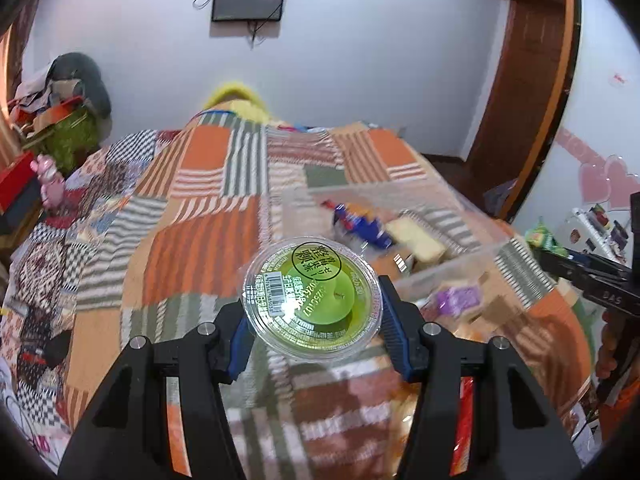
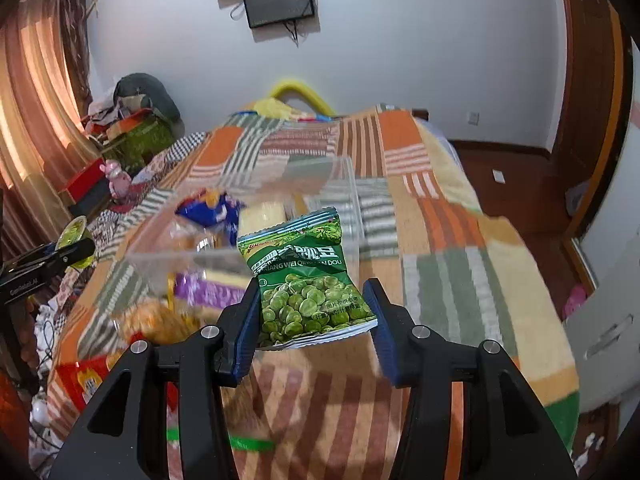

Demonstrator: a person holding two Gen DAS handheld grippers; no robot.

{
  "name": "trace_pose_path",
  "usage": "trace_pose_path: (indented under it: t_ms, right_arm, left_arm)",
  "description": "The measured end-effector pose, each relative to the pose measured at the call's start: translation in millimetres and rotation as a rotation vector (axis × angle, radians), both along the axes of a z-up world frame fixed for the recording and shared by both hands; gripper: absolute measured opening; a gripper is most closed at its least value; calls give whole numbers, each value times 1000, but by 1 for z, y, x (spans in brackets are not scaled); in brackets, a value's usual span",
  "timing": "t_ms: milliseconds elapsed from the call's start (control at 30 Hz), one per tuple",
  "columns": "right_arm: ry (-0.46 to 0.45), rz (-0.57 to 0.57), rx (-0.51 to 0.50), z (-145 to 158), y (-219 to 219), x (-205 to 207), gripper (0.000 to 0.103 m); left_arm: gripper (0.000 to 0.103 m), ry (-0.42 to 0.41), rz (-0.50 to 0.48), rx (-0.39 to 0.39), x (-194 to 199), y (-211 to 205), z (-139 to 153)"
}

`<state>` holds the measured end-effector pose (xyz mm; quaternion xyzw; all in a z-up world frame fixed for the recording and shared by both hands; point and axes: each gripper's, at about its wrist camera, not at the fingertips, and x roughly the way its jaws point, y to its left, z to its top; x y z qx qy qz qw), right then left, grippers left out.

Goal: Organize snacks
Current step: 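Place the jelly cup in the box with left tool while right tool places the pea bag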

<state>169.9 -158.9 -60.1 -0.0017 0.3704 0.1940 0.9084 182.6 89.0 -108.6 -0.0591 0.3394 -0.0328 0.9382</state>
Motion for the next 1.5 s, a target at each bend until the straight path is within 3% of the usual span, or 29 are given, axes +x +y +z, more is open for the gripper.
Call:
trace_pose_path:
  t_ms: [300,633,933,1033,1100,1300,1500]
  right_arm:
    - [-63,-2,13,12,16,26,46]
    - [-16,29,5,-6,41,63,46]
    - [33,72,-39,-23,59,79,48]
    - [45,73,-45,-23,56,81,52]
    - [44,76,-45,-21,53,78,56]
    - [24,87,-60,-10,43,63,59]
    - [7,99,-54,1,30,39,62]
  left_arm:
    - [55,-23,-48,-1,33,-24,6]
    - [55,39,-20,-17,92,-19,-19]
    - [56,68,-19,-4,114,-23,-32]
    - [62,71,-12,-9,112,-21,-33]
    - [73,71,2,-16,110,-18,-31]
    - [73,49,-7,-42,92,-14,-14]
    - [77,27,-29,1,58,-23,3]
